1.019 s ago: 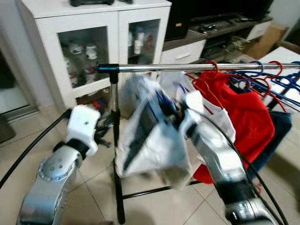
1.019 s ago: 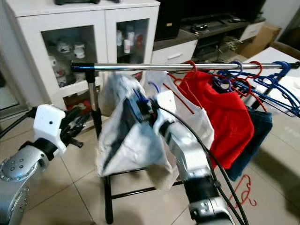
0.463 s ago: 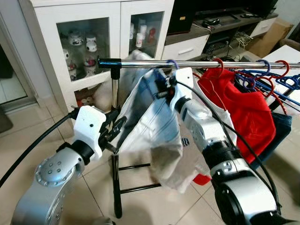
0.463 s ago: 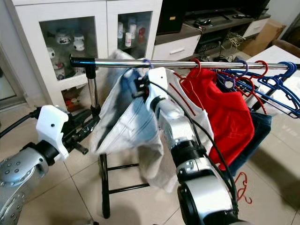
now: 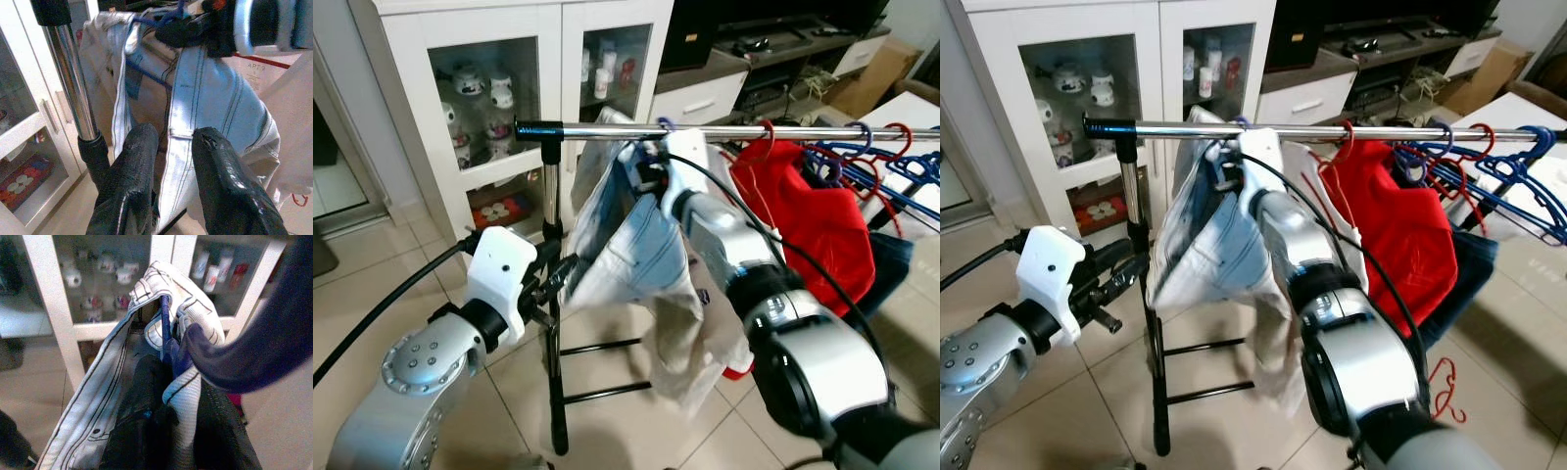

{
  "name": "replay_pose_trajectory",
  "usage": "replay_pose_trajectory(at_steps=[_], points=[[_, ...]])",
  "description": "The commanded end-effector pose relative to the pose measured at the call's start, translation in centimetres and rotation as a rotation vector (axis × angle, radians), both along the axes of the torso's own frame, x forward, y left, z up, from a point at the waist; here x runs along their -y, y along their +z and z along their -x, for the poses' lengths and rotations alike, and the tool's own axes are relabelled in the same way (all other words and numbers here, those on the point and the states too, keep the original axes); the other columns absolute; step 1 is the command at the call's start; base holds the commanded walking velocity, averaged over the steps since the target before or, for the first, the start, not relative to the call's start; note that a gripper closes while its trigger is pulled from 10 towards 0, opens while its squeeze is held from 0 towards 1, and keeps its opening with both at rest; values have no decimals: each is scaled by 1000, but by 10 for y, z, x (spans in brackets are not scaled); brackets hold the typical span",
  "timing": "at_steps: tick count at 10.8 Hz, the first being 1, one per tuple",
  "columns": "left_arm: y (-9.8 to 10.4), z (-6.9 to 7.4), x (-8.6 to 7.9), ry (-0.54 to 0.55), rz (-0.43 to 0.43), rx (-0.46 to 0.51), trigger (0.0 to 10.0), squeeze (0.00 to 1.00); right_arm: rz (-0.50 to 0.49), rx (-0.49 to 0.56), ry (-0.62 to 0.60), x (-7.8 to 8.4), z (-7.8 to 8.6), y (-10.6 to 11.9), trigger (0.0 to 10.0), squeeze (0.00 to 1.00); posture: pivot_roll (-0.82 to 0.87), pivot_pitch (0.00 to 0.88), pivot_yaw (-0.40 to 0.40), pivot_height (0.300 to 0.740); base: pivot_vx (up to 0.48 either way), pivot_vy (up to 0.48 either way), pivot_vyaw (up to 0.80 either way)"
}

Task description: Hang hanger

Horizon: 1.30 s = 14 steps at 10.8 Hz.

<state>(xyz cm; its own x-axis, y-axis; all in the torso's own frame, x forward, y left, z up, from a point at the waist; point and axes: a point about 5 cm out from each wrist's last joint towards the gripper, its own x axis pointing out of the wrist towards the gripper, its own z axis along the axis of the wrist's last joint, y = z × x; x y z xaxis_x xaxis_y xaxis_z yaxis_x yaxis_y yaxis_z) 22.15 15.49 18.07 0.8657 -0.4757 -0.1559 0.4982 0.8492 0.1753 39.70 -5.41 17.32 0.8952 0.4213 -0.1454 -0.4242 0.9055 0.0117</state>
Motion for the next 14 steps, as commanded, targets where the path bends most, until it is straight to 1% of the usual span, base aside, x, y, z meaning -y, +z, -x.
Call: replay_pose_trajectory(at_steps=[1, 3, 5, 8, 10, 11, 12, 13, 14], points=[[0, 3, 5, -38, 4, -13, 10000, 0, 2, 9, -15, 2, -4, 9, 10000, 0, 254, 78, -149, 740, 0, 0, 0], [-1, 6, 7, -56, -3, -36, 10000, 0, 46, -96, -22, 1, -2, -6, 10000, 0, 254, 74, -154, 740, 0, 0, 0], [-3, 8, 10, -73, -7, -53, 10000, 0, 67, -187, -20, 3, 4, -26, 10000, 0, 254, 68, -156, 740, 0, 0, 0], [-2, 7, 11, -89, -8, -56, 10000, 0, 63, -231, -16, 3, 6, -32, 10000, 0, 249, 60, -151, 740, 0, 0, 0], [-1, 5, 13, -92, -6, -48, 10000, 0, 55, -226, -2, 2, 6, -31, 10000, 0, 246, 59, -147, 740, 0, 0, 0], [-1, 4, 13, -92, -5, -47, 10000, 0, 48, -213, 3, 1, 6, -29, 10000, 757, 245, 60, -148, 740, 0, 0, 0], [-1, 4, 13, -91, -6, -46, 10000, 0, 46, -200, 8, 1, 5, -27, 10000, 839, 246, 60, -147, 740, 0, 0, 0], [-1, 4, 12, -89, -8, -47, 10000, 0, 39, -176, 14, 0, 4, -23, 10000, 980, 247, 59, -148, 740, 0, 0, 0], [-1, 4, 12, -86, -10, -46, 10000, 0, 26, -159, 21, 0, 3, -20, 10000, 984, 249, 57, -148, 740, 0, 0, 0]])
